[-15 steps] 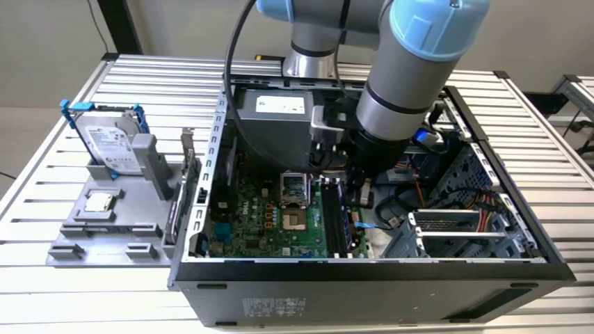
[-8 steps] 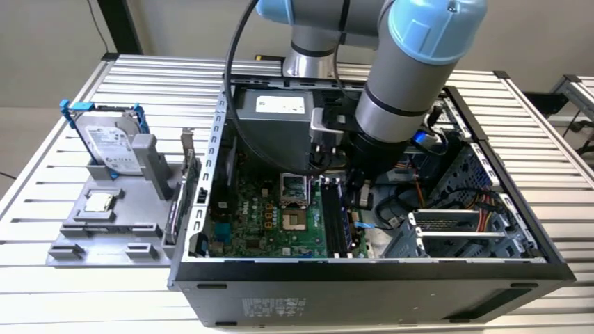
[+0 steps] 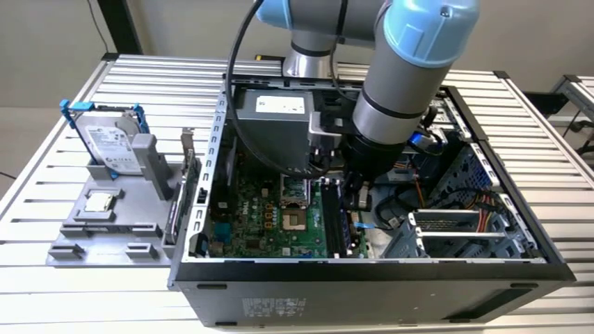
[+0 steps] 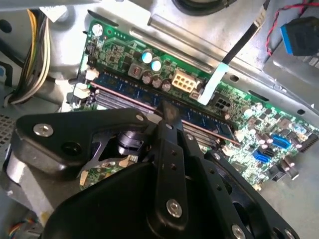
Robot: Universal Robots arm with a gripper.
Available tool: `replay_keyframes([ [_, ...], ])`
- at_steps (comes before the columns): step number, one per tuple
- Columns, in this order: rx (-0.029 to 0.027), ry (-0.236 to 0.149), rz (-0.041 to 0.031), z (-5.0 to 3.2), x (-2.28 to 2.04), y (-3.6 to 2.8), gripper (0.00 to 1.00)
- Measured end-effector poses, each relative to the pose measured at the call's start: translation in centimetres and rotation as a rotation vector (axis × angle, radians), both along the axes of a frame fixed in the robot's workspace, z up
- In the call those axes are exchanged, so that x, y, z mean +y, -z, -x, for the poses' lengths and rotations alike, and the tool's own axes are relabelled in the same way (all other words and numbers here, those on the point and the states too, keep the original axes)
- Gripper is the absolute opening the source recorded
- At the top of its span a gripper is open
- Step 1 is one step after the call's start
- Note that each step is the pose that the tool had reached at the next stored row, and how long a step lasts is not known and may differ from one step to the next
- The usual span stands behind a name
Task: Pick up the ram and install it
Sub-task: 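Press down the ram until it locks into place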
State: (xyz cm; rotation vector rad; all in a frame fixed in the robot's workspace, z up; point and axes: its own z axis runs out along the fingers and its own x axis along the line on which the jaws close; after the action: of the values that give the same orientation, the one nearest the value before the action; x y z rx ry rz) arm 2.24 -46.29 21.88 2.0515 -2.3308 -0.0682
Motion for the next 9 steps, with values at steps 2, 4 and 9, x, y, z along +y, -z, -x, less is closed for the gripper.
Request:
replay_keyframes([
  [2, -0.001, 0.0, -0.0058, -0.01, 0.07, -0.63, 0.0],
  [4, -0.0006, 0.0, -0.0034, 0.01, 0.02, -1.62, 0.0],
  [9, -0.0006, 0.0, -0.0039, 0.0, 0.03, -3.67, 0.0],
])
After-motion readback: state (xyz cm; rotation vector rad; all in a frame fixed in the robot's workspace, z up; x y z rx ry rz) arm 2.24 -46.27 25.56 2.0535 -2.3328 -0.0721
